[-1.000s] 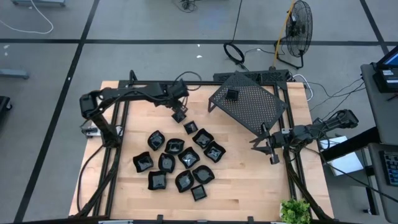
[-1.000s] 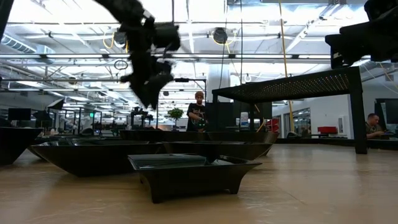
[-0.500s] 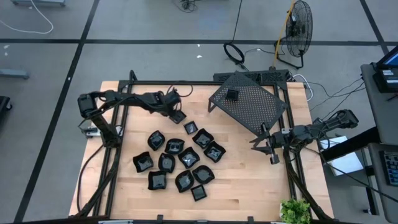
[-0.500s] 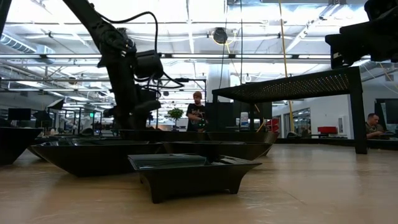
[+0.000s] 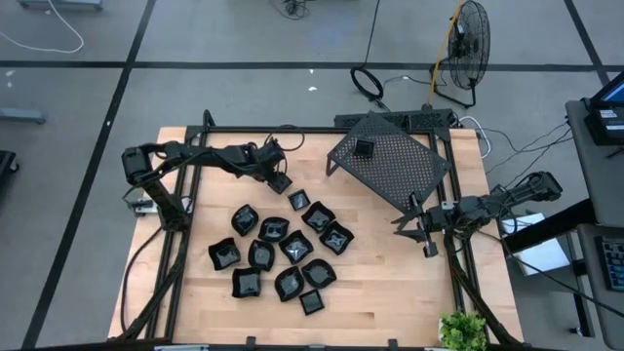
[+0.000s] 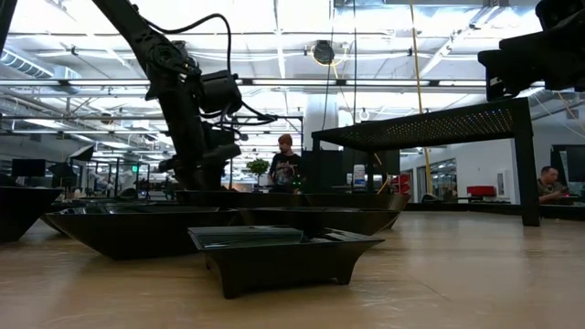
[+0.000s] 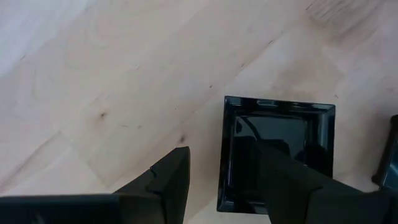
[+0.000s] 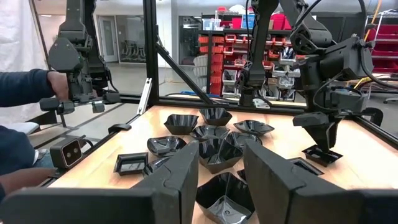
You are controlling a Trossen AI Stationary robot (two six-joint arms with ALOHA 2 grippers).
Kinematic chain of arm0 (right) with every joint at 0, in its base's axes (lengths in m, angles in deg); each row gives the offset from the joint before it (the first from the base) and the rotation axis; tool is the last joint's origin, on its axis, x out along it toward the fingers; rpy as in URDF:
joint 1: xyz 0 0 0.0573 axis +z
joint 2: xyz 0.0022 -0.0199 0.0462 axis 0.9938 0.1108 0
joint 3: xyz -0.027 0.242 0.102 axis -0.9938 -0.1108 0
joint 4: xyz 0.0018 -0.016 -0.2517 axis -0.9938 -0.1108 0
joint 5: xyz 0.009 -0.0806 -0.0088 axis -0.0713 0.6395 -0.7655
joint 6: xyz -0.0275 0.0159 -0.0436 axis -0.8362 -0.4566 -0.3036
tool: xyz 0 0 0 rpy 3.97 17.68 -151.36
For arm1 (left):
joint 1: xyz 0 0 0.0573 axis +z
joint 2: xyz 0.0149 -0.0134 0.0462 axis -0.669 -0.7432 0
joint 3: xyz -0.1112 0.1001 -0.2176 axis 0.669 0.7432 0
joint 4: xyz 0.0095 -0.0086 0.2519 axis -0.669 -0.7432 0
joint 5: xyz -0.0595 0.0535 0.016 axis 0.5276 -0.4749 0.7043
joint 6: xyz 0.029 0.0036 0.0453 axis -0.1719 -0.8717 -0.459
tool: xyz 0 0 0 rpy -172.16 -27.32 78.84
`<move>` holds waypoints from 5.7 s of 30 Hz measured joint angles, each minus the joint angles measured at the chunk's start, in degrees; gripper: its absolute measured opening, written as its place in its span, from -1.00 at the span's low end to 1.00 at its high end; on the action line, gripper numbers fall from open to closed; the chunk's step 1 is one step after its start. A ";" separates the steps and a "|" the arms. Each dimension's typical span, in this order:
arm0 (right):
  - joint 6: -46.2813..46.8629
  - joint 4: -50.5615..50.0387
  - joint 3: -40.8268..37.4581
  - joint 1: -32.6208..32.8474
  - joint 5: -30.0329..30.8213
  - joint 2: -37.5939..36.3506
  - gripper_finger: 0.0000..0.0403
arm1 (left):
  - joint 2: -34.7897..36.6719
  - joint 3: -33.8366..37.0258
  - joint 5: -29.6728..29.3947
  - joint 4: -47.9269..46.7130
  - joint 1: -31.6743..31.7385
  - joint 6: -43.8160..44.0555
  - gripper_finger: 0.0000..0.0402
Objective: Pick & Place Mini shaped plates
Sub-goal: Stack the black square plate on the square black plate on the shelf
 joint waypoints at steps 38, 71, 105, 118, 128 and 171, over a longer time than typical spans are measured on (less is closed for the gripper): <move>0.00 0.00 0.00 -0.02 -0.01 -0.01 -0.43 | -1.18 0.00 0.15 -0.17 -0.55 -2.22 -0.13; 0.01 -0.02 0.01 -0.02 -0.01 -0.01 -0.43 | -1.84 0.02 0.29 3.05 -0.55 -3.66 -0.96; 0.01 0.02 -0.01 -0.02 0.00 0.00 -0.43 | 2.08 -0.02 -3.17 6.25 -1.99 -0.89 0.00; 0.00 0.02 0.00 0.00 -0.01 -0.02 -0.43 | -4.26 -0.04 -2.86 7.00 0.50 -1.05 -0.14; 0.02 0.00 0.01 -0.02 0.00 -0.01 -0.43 | -4.24 -0.04 -2.22 7.70 0.67 -2.19 -0.41; 0.01 0.02 0.00 -0.02 0.00 0.00 -0.43 | 6.93 -20.83 5.17 23.19 -6.00 4.98 -0.98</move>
